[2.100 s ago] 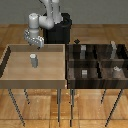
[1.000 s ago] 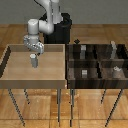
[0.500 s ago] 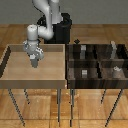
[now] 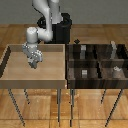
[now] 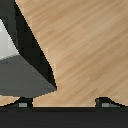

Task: Place the milk carton into the appropriate compartment.

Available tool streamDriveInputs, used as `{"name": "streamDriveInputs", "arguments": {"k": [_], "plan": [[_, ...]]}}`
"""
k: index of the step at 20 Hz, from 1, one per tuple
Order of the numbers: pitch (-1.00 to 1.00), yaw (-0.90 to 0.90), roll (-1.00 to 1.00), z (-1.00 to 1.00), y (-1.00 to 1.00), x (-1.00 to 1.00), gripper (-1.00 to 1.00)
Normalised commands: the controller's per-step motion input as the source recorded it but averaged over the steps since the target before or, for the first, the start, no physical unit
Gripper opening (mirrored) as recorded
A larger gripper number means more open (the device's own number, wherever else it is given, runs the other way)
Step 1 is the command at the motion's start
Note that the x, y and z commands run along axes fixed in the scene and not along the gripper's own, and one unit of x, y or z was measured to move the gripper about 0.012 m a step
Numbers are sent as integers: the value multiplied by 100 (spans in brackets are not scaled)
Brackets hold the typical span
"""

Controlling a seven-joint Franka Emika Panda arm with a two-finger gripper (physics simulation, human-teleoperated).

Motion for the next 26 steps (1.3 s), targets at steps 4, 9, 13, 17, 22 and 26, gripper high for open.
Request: {"name": "streamDriveInputs", "arguments": {"k": [4, 9, 13, 17, 22, 26], "plan": [[0, 0, 0, 0, 0, 0, 100], [0, 0, 0, 0, 0, 0, 100], [0, 0, 0, 0, 0, 0, 100], [0, 0, 0, 0, -50, 0, 100], [0, 0, 0, 0, 0, 20, 100], [0, 0, 0, 0, 0, 100, 100]]}}
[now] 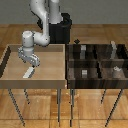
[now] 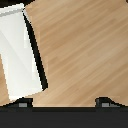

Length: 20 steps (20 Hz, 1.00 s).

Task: Place the milk carton into the appropriate compartment.

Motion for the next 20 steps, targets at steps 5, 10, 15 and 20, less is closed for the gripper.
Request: {"name": "streamDriveInputs", "arguments": {"k": [5, 10, 15, 20], "plan": [[0, 0, 0, 0, 40, 0, 100], [0, 0, 0, 0, 60, 0, 100], [0, 0, 0, 0, 0, 0, 100], [0, 0, 0, 0, -20, 40, 100]]}}
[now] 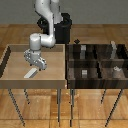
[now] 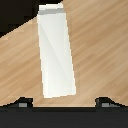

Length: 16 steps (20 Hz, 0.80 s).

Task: Place the milk carton into the appropriate compartment.

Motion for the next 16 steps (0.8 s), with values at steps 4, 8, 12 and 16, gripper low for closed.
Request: {"name": "streamDriveInputs", "arguments": {"k": [4, 8, 12, 16], "plan": [[0, 0, 0, 0, -75, 0, 100], [0, 0, 0, 0, 0, 0, 100], [0, 0, 0, 0, 0, 25, 100], [0, 0, 0, -50, 0, 0, 100]]}}
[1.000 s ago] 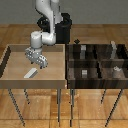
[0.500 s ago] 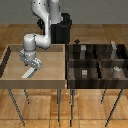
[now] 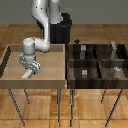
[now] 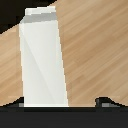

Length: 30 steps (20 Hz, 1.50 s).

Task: Place the milk carton into the appropriate compartment.

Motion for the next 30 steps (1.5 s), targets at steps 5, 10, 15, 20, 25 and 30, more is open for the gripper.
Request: {"name": "streamDriveInputs", "arguments": {"k": [5, 10, 15, 20, 25, 30], "plan": [[0, 0, 0, -20, 0, 0, -100], [0, 0, 0, 20, 0, 0, -100], [0, 0, 0, 100, 0, 0, -100], [0, 0, 0, 80, 0, -7, -100], [0, 0, 0, 0, 0, -100, -100], [0, 0, 0, 0, 0, -100, -100]]}}
